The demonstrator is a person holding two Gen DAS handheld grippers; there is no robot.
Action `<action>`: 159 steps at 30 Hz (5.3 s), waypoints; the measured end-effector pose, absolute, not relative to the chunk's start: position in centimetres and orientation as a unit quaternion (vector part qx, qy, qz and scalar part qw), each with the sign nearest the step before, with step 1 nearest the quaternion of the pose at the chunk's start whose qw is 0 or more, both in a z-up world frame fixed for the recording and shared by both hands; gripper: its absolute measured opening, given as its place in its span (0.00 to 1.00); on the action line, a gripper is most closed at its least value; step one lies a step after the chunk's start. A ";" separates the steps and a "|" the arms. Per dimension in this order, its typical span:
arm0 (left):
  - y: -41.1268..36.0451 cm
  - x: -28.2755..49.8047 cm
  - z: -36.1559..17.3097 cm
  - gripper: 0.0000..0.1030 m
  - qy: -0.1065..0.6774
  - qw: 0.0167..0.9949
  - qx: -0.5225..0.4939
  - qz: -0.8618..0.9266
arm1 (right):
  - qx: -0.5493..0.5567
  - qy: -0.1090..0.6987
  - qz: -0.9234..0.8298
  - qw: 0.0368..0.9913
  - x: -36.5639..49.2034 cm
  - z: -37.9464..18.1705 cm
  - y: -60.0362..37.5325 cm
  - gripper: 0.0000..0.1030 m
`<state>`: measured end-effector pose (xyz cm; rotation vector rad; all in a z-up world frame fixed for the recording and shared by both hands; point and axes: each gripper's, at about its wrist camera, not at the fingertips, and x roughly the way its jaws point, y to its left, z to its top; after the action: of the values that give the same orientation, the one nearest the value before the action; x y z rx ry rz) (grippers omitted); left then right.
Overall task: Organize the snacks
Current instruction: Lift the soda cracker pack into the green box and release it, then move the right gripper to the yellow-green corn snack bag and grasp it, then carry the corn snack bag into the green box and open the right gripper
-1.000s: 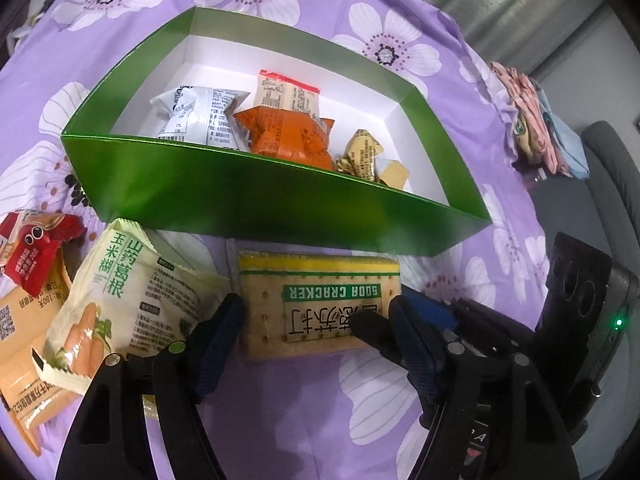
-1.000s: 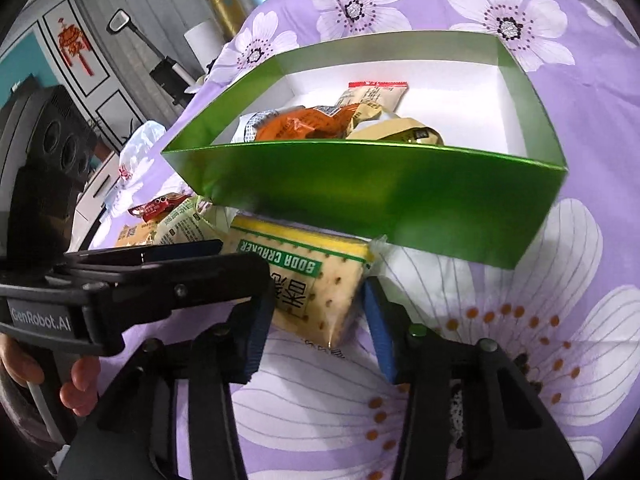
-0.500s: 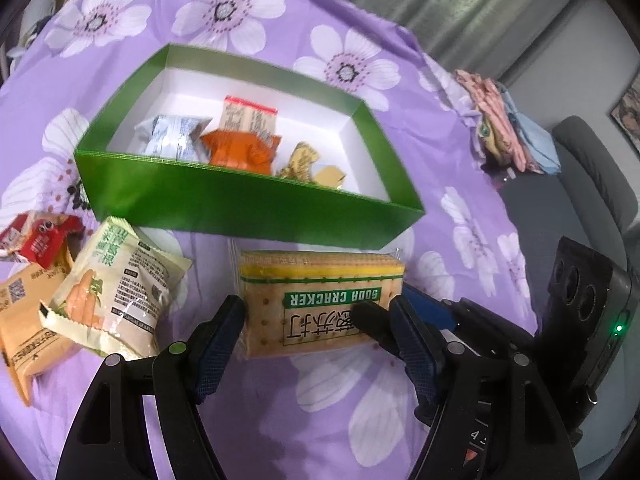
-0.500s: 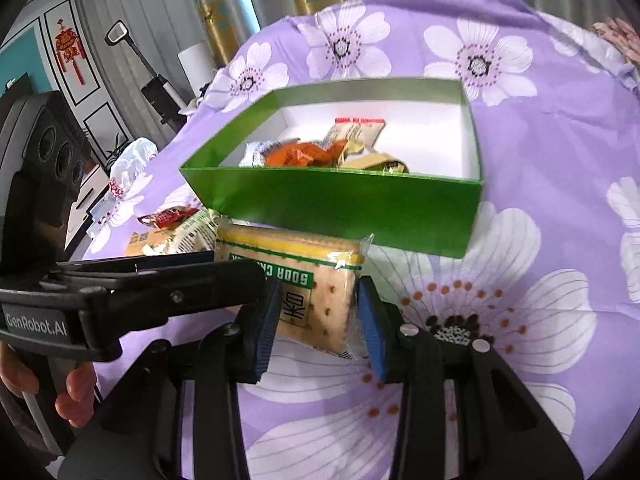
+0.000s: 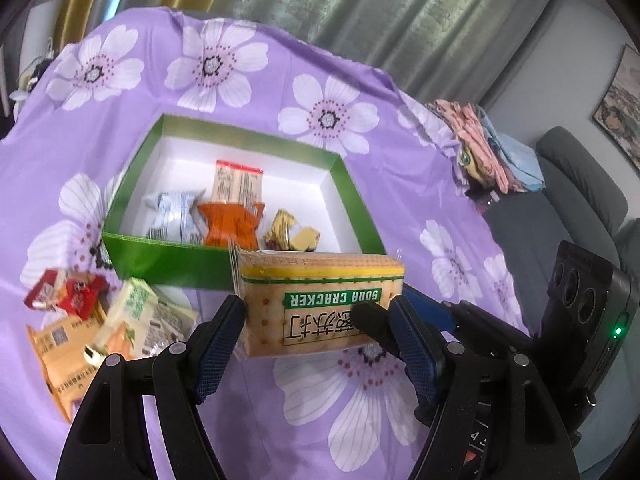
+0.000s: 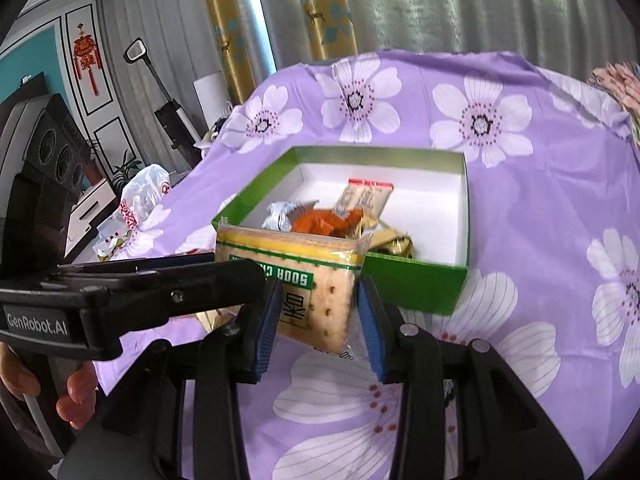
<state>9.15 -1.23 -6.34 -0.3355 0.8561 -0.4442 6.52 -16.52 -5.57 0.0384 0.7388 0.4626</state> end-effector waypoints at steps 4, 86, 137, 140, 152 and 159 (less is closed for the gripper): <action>-1.0 10.3 -5.5 0.73 0.401 0.877 -0.159 -0.213 | 0.018 0.347 0.226 0.910 7.5 -4.8 -16.3 0.38; 6.3 4.6 -4.4 0.99 0.382 0.876 -0.216 -0.202 | -0.043 0.318 0.155 0.934 2.7 -1.7 -15.4 0.95; 6.3 11.0 -14.3 0.43 0.487 0.849 -0.073 -0.189 | 0.036 0.472 0.355 0.806 9.1 -14.8 -4.8 0.50; 6.3 10.7 -14.5 0.39 0.485 0.849 -0.084 -0.193 | 0.018 0.471 0.349 0.810 9.1 -14.6 -5.0 0.38; 6.5 9.6 -13.7 0.31 0.465 0.849 -0.123 -0.220 | -0.023 0.451 0.342 0.824 8.0 -13.4 -5.1 0.15; 5.9 8.4 -11.7 0.30 0.442 0.858 -0.121 -0.232 | -0.041 0.426 0.333 0.840 6.6 -11.4 -5.7 0.14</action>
<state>8.39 5.91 -11.74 -0.2549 0.9288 -0.4873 6.57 -5.68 -11.40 -0.0860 0.9007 0.7048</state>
